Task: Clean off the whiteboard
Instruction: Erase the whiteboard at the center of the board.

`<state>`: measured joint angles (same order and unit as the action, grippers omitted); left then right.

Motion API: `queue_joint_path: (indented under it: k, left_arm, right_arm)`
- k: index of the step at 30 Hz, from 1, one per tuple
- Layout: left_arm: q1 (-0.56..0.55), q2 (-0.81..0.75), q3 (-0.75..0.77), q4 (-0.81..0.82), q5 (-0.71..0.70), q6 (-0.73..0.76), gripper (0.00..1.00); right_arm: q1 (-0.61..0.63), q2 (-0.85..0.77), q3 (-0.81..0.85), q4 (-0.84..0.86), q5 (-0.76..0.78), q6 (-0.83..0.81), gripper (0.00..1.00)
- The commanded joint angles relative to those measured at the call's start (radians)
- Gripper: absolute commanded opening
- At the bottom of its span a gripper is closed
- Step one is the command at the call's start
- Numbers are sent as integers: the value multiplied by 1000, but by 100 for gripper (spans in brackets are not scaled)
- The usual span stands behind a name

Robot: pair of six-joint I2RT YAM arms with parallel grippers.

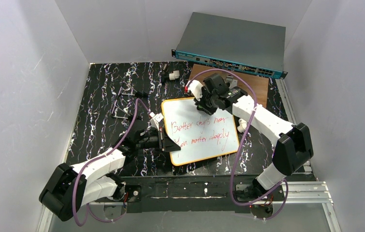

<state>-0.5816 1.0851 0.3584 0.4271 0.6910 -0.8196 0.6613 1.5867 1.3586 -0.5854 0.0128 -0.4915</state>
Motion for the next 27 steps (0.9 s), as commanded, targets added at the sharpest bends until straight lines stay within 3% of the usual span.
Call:
queue_joint_path:
  k: [1, 3, 6, 8, 13, 18, 20, 25, 27]
  left_arm:
    - [-14, -3, 33, 52, 57, 134, 0]
    - [-14, 0, 37, 52, 59, 132, 0]
    - [-14, 5, 38, 52, 60, 130, 0]
    - [-14, 6, 36, 55, 60, 128, 0]
    - [-14, 6, 35, 52, 61, 128, 0]
    - [-14, 5, 39, 44, 62, 133, 0]
    - [-15, 8, 40, 46, 65, 135, 0]
    - [-14, 18, 45, 46, 71, 138, 0]
    - [-14, 23, 53, 39, 74, 140, 0]
  right_arm:
    - [-8, 4, -19, -68, -148, -68, 1]
    - [-7, -1, -15, -113, -283, -86, 1]
    - [-5, 9, 14, -95, -336, -25, 1]
    - [-6, 26, 50, -68, -283, 40, 1]
    - [-16, 52, 75, 57, 30, 159, 1]
    - [-41, 36, 16, 80, 78, 104, 1]
    - [-42, 19, -16, 52, 25, 40, 1]
    - [-37, -17, -35, -104, -335, -88, 1]
    - [-25, -22, -31, -111, -399, -82, 1]
